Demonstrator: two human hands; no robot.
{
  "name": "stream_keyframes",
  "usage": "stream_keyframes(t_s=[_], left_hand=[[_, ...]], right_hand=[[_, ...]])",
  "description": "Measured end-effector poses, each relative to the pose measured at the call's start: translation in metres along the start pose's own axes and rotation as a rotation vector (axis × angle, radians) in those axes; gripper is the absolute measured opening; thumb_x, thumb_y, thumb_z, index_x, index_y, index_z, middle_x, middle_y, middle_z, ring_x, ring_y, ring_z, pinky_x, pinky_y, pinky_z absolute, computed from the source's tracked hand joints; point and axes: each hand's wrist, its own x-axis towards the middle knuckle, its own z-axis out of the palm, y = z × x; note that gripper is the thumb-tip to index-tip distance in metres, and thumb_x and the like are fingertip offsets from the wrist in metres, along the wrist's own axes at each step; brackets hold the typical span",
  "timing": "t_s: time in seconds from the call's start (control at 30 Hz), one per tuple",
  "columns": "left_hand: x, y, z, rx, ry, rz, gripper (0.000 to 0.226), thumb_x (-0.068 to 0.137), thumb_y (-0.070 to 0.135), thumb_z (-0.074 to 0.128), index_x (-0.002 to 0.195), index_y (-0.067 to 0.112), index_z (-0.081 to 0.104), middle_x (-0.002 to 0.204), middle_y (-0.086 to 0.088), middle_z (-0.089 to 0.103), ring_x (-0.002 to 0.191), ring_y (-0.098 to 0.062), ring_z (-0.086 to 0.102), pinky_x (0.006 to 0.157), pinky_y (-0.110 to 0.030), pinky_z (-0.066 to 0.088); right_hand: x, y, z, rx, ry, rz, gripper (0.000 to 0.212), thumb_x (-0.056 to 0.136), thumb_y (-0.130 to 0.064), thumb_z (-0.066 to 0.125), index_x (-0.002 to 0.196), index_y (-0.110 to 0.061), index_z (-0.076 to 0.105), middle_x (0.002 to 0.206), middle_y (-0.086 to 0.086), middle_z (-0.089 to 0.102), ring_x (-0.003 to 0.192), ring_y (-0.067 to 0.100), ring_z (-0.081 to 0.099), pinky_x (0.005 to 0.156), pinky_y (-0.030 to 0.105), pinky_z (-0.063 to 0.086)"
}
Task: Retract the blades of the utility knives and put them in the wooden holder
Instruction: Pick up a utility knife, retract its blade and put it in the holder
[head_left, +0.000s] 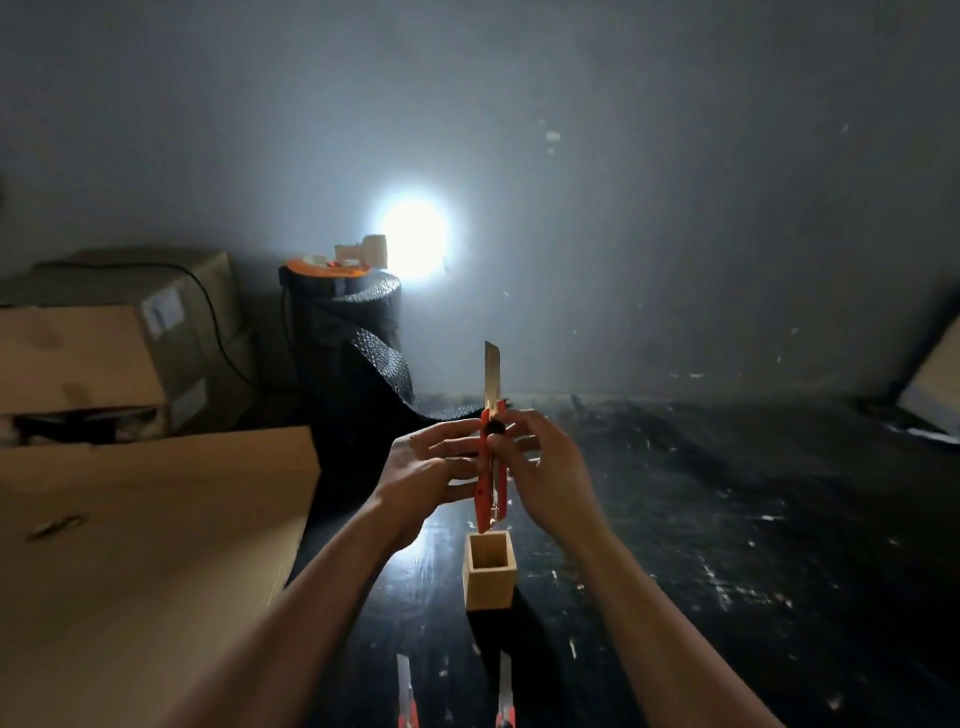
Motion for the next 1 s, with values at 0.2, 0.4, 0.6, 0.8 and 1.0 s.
stream_keyframes(t_s=[0.2,0.4,0.6,0.8,1.0], left_hand=[[0.008,0.017,-0.009,-0.053,-0.014,0.043,0.037,0.088,-0.011,0.067,0.116,0.013,0.077,0.112,-0.015,0.08,0.101,-0.038,0.078,0.091,-0.051,0.06],[0.017,0.032,-0.012,-0.144,-0.021,0.014,0.043,0.086,-0.014,0.066,0.121,0.008,0.074,0.114,-0.017,0.079,0.105,-0.036,0.076,0.094,-0.049,0.058],[0.017,0.047,-0.003,-0.121,-0.03,0.068,0.04,0.087,-0.015,0.065,0.118,0.008,0.073,0.104,-0.016,0.081,0.087,-0.032,0.081,0.071,-0.038,0.066],[0.019,0.053,0.007,-0.064,-0.012,0.103,0.045,0.084,-0.015,0.069,0.123,0.006,0.072,0.106,-0.016,0.081,0.09,-0.035,0.08,0.076,-0.039,0.067],[0.019,0.055,0.013,-0.033,0.01,0.125,0.042,0.085,-0.009,0.073,0.123,0.01,0.074,0.108,-0.012,0.081,0.094,-0.034,0.08,0.087,-0.048,0.063]], right_hand=[[0.007,-0.013,-0.005,0.001,-0.061,-0.019,0.014,0.096,-0.029,0.066,0.105,-0.02,0.072,0.108,-0.007,0.072,0.097,0.011,0.069,0.086,0.025,0.058],[0.003,-0.017,-0.008,0.003,-0.094,-0.055,0.009,0.092,-0.028,0.071,0.099,-0.026,0.077,0.097,-0.019,0.07,0.091,-0.002,0.068,0.078,0.01,0.052],[-0.005,-0.025,-0.009,0.091,-0.046,-0.025,0.012,0.09,-0.027,0.074,0.097,-0.035,0.069,0.097,-0.025,0.067,0.091,-0.015,0.064,0.073,0.007,0.052],[-0.013,-0.027,-0.013,0.121,0.024,-0.024,0.017,0.084,-0.024,0.08,0.092,-0.035,0.069,0.094,-0.022,0.069,0.089,-0.015,0.064,0.07,0.001,0.048],[-0.014,-0.031,-0.022,0.175,0.032,-0.037,0.022,0.087,-0.024,0.077,0.105,-0.034,0.071,0.104,-0.017,0.073,0.096,-0.009,0.066,0.072,0.001,0.049]])
